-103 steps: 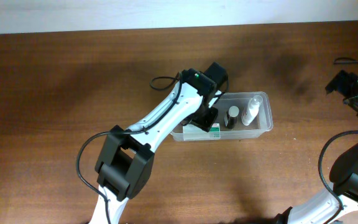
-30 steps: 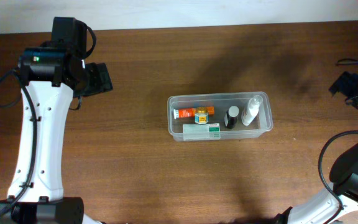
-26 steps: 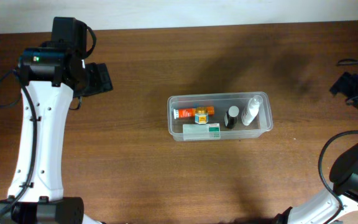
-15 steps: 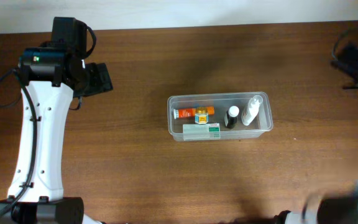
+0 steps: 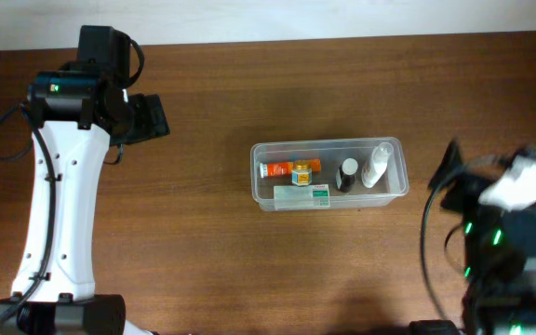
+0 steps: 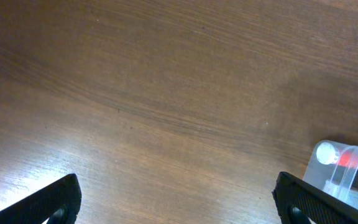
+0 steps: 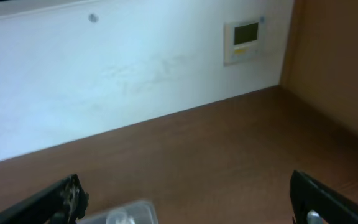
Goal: Pack container
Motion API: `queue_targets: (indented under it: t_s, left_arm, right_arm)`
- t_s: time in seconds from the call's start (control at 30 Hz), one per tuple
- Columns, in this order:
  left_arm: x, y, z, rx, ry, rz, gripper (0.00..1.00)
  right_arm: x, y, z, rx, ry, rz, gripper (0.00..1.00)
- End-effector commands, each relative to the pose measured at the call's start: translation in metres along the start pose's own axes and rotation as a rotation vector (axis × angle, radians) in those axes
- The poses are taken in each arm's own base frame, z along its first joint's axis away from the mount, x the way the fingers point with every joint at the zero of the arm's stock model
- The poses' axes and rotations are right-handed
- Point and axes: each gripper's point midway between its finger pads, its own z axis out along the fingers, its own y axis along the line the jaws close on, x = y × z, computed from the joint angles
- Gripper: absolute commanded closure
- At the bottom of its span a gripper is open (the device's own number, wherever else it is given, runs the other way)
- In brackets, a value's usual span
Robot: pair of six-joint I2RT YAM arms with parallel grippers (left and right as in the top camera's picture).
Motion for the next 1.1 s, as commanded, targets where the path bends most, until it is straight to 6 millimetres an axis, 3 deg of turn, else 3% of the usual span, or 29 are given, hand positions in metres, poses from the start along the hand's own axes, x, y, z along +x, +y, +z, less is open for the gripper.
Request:
queue_targets:
  t_s: [0.0,0.13,0.27,0.77,1.07]
  left_arm:
    - [0.0,0.002,0.0,-0.003,0.002,-0.018,0.01]
    - [0.0,0.002,0.0,-0.003,0.002,-0.018,0.01]
    - [0.0,0.002,0.0,-0.003,0.002,-0.018,0.01]
    - [0.0,0.002,0.0,-0.003,0.002,-0.018,0.01]
    - [0.0,0.002,0.0,-0.003,0.002,-0.018,0.01]
  right_arm:
    - [0.025,-0.006,-0.018,-0.015,-0.072,-0.05,0.02]
    - [0.055,-0.011,-0.027,-0.04,-0.134,-0.033,0.02]
    - [0.073,-0.009,-0.026,-0.075,-0.191,-0.018,0.02]
    - [0.105,0.004,-0.009,-0.165,-0.258,-0.011,0.02]
    - [0.133,0.021,-0.004,-0.257,-0.213,-0.177,0.02]
